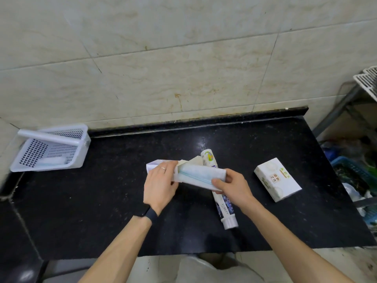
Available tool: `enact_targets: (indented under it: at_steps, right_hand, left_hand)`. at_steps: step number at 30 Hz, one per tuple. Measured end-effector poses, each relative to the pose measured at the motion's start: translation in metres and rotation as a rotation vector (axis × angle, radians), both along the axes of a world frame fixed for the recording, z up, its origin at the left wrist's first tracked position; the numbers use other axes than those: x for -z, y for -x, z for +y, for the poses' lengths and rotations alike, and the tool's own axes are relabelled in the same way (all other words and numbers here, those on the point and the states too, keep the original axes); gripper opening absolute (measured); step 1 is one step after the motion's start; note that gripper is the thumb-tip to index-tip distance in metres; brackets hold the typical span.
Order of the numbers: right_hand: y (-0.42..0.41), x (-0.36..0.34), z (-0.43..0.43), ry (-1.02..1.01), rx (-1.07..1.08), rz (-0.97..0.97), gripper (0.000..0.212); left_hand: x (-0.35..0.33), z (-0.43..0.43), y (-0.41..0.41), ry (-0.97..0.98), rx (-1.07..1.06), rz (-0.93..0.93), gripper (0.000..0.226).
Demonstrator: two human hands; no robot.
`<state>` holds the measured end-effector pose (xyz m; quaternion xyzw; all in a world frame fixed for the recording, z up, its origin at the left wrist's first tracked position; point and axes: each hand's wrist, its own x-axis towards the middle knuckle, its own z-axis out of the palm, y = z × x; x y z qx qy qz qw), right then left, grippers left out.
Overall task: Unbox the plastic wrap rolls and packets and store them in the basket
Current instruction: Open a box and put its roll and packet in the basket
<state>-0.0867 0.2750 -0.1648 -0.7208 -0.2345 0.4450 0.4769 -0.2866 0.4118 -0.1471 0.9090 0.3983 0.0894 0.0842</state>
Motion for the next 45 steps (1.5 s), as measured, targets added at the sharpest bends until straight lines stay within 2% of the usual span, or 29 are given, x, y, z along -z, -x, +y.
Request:
enact_targets:
  at_steps: [4,7,15,18,22,24,25,28,29,31,32,34,36,41,45]
  right_hand:
    - [-0.014,0.007,-0.017,-0.019,0.032,0.068,0.023]
    - [-0.021,0.010,-0.027,-0.042,0.080,0.112,0.022]
    - [-0.015,0.017,-0.048,-0.025,0.177,0.192,0.018]
    - [-0.013,0.019,-0.055,0.000,0.187,0.219,0.017]
    - [-0.017,0.018,-0.058,0.014,0.207,0.247,0.021]
    - [-0.019,0.017,-0.059,0.013,0.213,0.272,0.024]
    - [-0.020,0.017,-0.058,0.010,0.212,0.289,0.025]
    - [-0.018,0.016,-0.056,-0.009,0.194,0.386,0.028]
    - [-0.017,0.015,-0.054,-0.019,0.186,0.439,0.028]
    - [-0.014,0.012,-0.051,-0.029,0.148,0.540,0.027]
    - [-0.012,0.010,-0.048,-0.026,0.116,0.577,0.027]
    - [-0.009,0.007,-0.044,-0.010,0.053,0.631,0.029]
    - [-0.006,0.006,-0.040,0.019,0.027,0.647,0.031]
    - [-0.004,0.004,-0.036,-0.021,-0.074,0.628,0.047]
    - [-0.001,0.003,-0.034,-0.004,-0.161,0.625,0.051]
  left_hand:
    - [0.013,0.003,0.024,0.227,-0.168,-0.137,0.057]
    - [0.030,0.001,0.037,0.354,-0.229,-0.139,0.058]
    - [0.080,-0.017,0.033,0.218,-0.061,0.170,0.073]
    - [0.095,-0.017,0.024,0.269,-0.032,0.264,0.083]
    - [0.102,-0.019,0.016,0.387,-0.108,0.365,0.090]
    - [0.095,-0.022,0.009,0.468,-0.149,0.237,0.092]
    - [0.087,-0.025,0.004,0.538,-0.184,0.094,0.091]
    - [0.052,-0.035,-0.015,0.989,-0.341,-0.470,0.090]
    - [0.041,-0.039,-0.022,1.142,-0.376,-0.600,0.091]
    - [0.025,-0.043,-0.033,1.369,-0.396,-0.707,0.084]
    - [0.019,-0.044,-0.037,1.435,-0.384,-0.736,0.072]
    - [0.012,-0.045,-0.043,1.461,-0.368,-0.781,0.031]
    - [0.011,-0.047,-0.045,1.417,-0.404,-0.832,0.008]
    - [0.015,-0.051,-0.042,1.392,-0.508,-0.889,0.014]
    - [0.019,-0.055,-0.041,1.408,-0.645,-0.997,0.026]
